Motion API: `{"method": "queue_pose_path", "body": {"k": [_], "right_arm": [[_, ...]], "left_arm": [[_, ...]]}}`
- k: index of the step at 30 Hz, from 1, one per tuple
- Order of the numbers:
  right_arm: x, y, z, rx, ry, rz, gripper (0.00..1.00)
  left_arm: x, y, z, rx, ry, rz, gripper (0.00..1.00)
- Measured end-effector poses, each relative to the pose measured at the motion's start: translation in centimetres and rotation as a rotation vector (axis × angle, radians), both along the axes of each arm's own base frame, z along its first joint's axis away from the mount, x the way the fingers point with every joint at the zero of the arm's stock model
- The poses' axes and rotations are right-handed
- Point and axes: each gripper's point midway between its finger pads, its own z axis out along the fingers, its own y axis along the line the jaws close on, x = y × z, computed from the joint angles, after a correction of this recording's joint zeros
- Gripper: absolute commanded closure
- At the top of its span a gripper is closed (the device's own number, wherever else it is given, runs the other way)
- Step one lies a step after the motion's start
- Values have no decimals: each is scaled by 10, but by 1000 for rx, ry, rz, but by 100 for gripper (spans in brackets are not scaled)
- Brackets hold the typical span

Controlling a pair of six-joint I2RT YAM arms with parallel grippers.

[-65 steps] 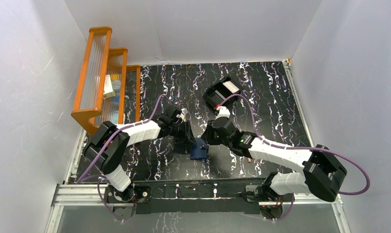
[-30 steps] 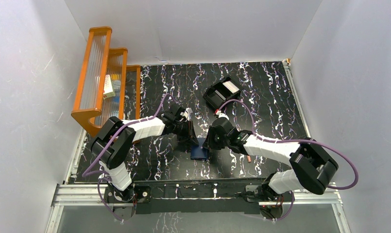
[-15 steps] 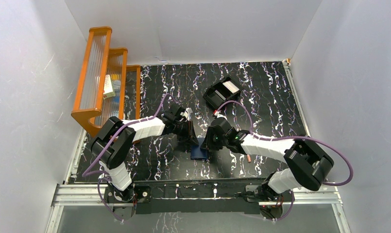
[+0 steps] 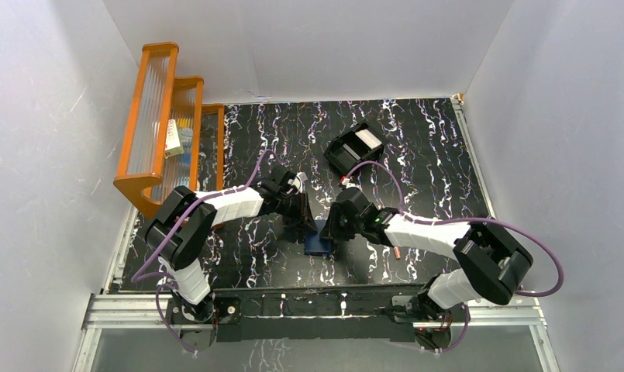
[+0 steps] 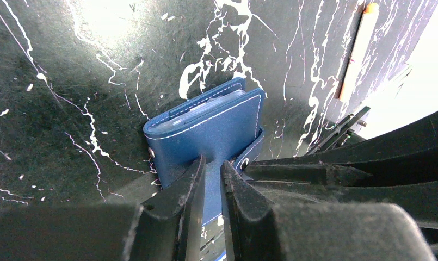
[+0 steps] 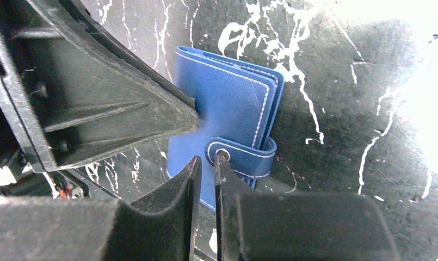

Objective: Put the credit cards into the card holder
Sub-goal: Close the card holder at the center of the board.

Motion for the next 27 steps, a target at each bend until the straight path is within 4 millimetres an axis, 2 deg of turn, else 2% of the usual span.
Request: {"method": "queue_pose_path", "body": {"k": [11, 27], "right_arm": [[8, -18, -5, -69, -7, -21, 75], [7, -10, -5, -34, 1, 6, 79]], "left_arm": [[0, 0, 0, 0, 2, 3, 83], [0, 0, 0, 0, 2, 4, 83]]}}
